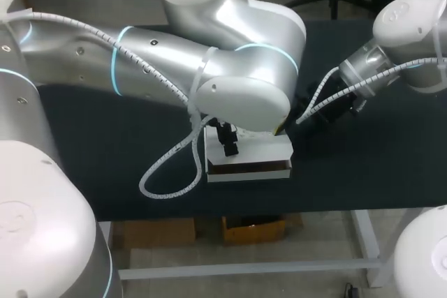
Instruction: Assemble the packaging by folding the flat box into shape, placing the metal phone stand inside, and closing the box properly
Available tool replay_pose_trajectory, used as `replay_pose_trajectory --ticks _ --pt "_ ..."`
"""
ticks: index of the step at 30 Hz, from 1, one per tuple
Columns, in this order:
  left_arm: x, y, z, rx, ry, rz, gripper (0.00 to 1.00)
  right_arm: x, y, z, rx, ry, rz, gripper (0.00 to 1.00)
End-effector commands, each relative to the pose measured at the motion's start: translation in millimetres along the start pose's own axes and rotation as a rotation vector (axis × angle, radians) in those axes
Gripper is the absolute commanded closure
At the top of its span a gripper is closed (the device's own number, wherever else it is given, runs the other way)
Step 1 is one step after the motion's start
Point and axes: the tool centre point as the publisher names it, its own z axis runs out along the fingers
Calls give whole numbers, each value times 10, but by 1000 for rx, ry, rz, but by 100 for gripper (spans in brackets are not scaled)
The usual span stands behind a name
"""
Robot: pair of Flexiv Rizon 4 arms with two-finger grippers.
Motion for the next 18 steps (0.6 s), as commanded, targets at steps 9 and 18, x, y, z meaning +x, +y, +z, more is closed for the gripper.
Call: replay_pose_trajectory --ticks 9,18 --pt "49 -40 55 -20 -15 7 18 3 -1 -2 2 0 0 56" --pt "58 -38 137 -23 -23 10 22 3 -1 -2 2 0 0 56"
